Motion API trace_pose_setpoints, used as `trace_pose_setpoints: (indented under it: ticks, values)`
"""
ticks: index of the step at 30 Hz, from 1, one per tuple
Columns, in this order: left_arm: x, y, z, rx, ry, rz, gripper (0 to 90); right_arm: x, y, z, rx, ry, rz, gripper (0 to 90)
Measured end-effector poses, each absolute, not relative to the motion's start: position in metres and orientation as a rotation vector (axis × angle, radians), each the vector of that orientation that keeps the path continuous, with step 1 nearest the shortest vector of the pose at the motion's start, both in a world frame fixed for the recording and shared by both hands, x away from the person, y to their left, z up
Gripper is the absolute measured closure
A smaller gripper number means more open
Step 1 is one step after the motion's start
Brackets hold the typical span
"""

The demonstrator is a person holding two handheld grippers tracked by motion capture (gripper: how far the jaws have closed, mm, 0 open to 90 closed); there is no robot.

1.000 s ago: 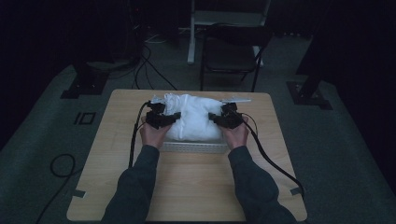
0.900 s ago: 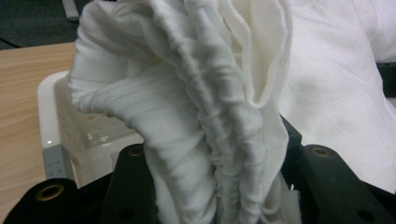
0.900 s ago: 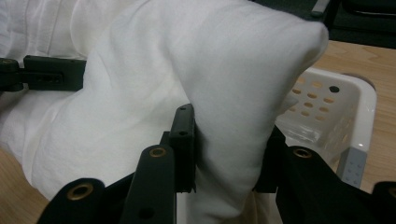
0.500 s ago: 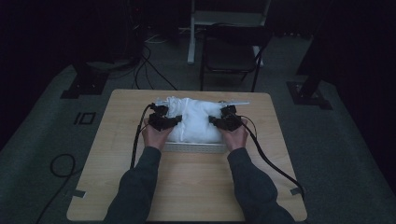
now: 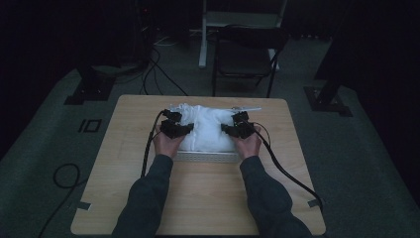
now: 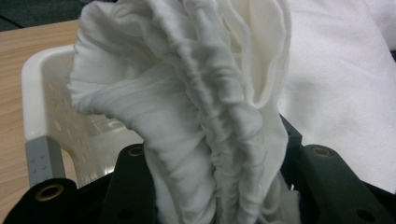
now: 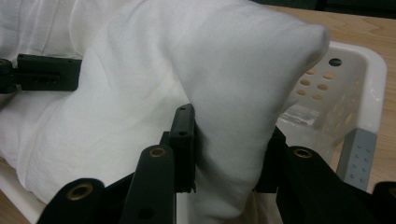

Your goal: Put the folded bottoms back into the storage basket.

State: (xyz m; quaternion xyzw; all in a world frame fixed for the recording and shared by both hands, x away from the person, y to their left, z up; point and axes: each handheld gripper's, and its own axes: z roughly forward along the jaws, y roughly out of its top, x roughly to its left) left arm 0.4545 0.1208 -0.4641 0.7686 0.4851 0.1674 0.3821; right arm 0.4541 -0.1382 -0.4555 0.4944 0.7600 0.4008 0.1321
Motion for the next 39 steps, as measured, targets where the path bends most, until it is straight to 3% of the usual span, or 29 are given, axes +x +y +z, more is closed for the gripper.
trace_pose_setpoints:
  ticks: [9, 16, 25, 29, 35, 39]
  values:
    - [0.45, 0.106, -0.472, 2.063, 1.266, 0.521, 54.2, 0.457, -0.136, -0.466, 1.47, 2.238, 1.104, 67.3]
    - [0.45, 0.101, -0.483, 2.146, 1.366, 0.537, 37.5, 0.46, -0.138, -0.475, 1.535, 2.234, 0.985, 54.8]
    - [0.444, 0.124, -0.476, 2.037, 1.372, 0.505, 32.2, 0.451, -0.148, -0.462, 1.462, 2.175, 0.996, 49.0]
    - [0.439, 0.132, -0.469, 1.991, 1.353, 0.544, 33.8, 0.446, -0.151, -0.458, 1.446, 2.146, 1.019, 48.4]
    - [0.431, 0.145, -0.46, 1.936, 1.36, 0.627, 52.0, 0.438, -0.156, -0.453, 1.405, 2.121, 1.033, 49.0]
    - [0.42, 0.159, -0.462, 1.876, 1.344, 0.638, 55.2, 0.426, -0.161, -0.451, 1.364, 2.111, 1.054, 51.1]
